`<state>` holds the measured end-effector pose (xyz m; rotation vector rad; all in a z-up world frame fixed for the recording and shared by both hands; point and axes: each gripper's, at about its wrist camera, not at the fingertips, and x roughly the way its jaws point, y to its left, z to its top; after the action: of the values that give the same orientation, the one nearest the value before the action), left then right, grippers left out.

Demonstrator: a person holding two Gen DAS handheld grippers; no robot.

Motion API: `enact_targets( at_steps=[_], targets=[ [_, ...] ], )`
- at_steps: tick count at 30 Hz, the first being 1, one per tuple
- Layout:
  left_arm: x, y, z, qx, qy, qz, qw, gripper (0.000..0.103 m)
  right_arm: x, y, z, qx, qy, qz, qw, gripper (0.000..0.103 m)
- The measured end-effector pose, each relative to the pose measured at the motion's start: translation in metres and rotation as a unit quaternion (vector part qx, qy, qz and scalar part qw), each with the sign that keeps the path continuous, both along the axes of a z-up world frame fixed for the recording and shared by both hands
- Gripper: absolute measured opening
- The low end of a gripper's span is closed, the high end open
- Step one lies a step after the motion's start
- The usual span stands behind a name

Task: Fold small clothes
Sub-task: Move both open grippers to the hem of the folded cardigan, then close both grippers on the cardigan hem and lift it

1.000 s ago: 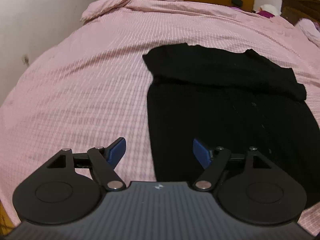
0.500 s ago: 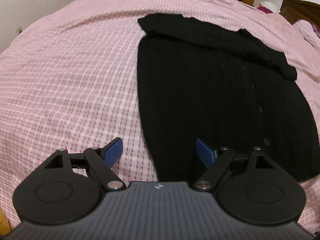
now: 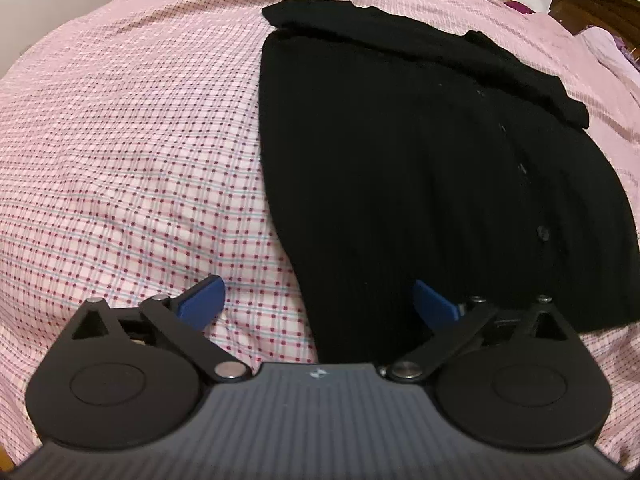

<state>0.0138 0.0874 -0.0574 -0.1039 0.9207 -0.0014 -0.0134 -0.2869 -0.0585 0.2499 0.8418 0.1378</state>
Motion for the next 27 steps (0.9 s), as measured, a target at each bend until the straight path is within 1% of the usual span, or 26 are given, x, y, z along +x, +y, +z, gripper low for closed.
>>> enact_targets(
  at_steps=[5, 6, 7, 9, 11, 12, 14, 17, 20, 23, 27],
  targets=[
    [0.001, 0.000, -0.002, -0.002, 0.000, 0.000, 1.0000, 0.102, -0.002, -0.001, -0.003, 0.011, -0.004, 0.007, 1.000, 0.067],
    [0.001, 0.000, -0.001, -0.004, -0.001, 0.002, 1.0000, 0.102, -0.002, -0.001, -0.003, 0.014, -0.004, 0.008, 1.000, 0.069],
    [0.000, 0.001, 0.000, -0.005, -0.004, 0.006, 1.0000, 0.100, -0.003, 0.000, -0.003, 0.020, -0.005, 0.010, 1.000, 0.070],
    [-0.008, -0.003, 0.002, -0.013, -0.014, 0.004, 0.9998, 0.092, -0.005, 0.001, -0.002, 0.043, -0.005, 0.015, 0.999, 0.070],
    [-0.014, -0.006, 0.005, -0.012, -0.021, 0.000, 0.9997, 0.082, -0.006, 0.002, -0.002, 0.074, -0.004, 0.029, 0.997, 0.070],
    [-0.016, -0.006, 0.007, -0.012, -0.023, -0.003, 0.9997, 0.080, -0.006, 0.003, -0.004, 0.089, -0.002, 0.035, 0.995, 0.070],
    [-0.021, -0.005, 0.009, -0.020, -0.026, -0.004, 0.9994, 0.070, -0.006, 0.005, -0.008, 0.092, -0.001, 0.033, 0.995, 0.070],
    [-0.025, -0.002, 0.011, -0.038, -0.028, -0.005, 0.9989, 0.064, -0.007, 0.009, -0.010, 0.084, -0.006, 0.035, 0.996, 0.070],
    [-0.029, -0.003, 0.013, -0.046, -0.028, -0.010, 0.9985, 0.063, -0.007, 0.008, -0.010, 0.086, -0.007, 0.036, 0.996, 0.070],
    [-0.036, -0.004, 0.016, -0.069, -0.029, -0.023, 0.9969, 0.062, -0.007, 0.007, -0.010, 0.088, -0.010, 0.036, 0.995, 0.069],
    [-0.038, -0.005, 0.012, -0.070, -0.026, -0.017, 0.9971, 0.062, -0.007, 0.006, -0.011, 0.088, -0.011, 0.036, 0.995, 0.069]
  ],
)
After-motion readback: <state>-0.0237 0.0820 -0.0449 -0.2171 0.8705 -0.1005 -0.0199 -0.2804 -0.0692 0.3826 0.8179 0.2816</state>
